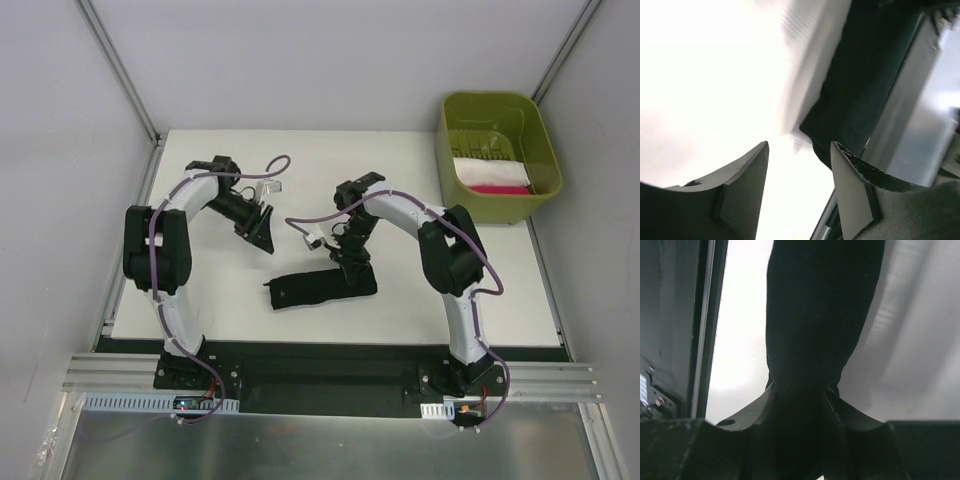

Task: Roll the t-shirts
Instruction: Roll the T-shirt to the center of the board, then pick up the T-shirt from the center of the board.

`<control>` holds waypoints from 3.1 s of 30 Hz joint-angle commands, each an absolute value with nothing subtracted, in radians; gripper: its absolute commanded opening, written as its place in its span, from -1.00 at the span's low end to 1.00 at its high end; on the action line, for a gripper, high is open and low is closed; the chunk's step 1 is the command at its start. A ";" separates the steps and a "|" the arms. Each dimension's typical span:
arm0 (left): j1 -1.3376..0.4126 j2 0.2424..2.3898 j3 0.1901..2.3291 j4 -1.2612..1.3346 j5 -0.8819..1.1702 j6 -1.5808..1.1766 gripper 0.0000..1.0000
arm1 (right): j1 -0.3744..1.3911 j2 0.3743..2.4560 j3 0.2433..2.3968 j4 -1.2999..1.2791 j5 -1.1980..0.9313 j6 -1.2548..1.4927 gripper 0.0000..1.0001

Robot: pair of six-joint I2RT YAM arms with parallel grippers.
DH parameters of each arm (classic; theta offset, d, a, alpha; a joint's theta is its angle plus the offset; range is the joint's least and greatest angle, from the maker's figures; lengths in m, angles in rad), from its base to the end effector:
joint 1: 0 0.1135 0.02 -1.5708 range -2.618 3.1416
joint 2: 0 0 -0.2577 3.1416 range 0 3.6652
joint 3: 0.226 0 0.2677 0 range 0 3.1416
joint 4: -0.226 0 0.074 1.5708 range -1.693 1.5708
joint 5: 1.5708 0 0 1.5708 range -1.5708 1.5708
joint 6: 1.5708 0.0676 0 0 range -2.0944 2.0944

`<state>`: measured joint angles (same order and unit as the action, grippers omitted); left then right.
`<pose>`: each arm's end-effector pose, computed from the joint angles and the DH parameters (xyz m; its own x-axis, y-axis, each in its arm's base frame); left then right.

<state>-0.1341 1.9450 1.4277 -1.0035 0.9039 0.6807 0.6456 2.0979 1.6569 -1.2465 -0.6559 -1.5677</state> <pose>0.3659 -0.1030 0.1608 -0.6926 0.4863 -0.5327 0.7174 0.3883 -0.5784 0.2917 0.2714 0.1524 0.4176 -0.6776 -0.6054 -0.7946 -0.5955 0.1183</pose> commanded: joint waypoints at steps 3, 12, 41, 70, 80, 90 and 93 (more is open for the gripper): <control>-0.098 1.605 1.333 -0.817 0.842 0.503 0.01 | 0.655 2.171 1.753 -1.258 -0.795 -1.340 -0.50; -0.342 1.096 1.119 -0.597 0.697 0.538 0.21 | 0.703 2.152 1.675 -1.157 -0.749 -1.223 -0.52; -0.580 1.181 0.592 -0.402 0.575 0.928 -1.00 | 0.690 2.278 1.724 -1.157 -0.836 -1.029 -0.49; -0.462 0.960 0.716 -0.523 0.555 0.646 -1.00 | 0.630 1.793 1.460 -0.839 -0.623 -0.972 0.93; -0.242 0.809 0.707 -0.658 0.554 0.604 -1.00 | 0.699 2.022 1.686 -0.919 -0.660 -1.039 0.93; -0.164 0.755 0.686 -0.712 0.598 0.601 -1.00 | 0.768 2.104 1.715 -0.955 -0.700 -0.871 0.93; -0.155 0.752 0.690 -0.716 0.606 0.601 -1.00 | 0.782 2.189 1.810 -1.060 -0.728 -0.896 0.93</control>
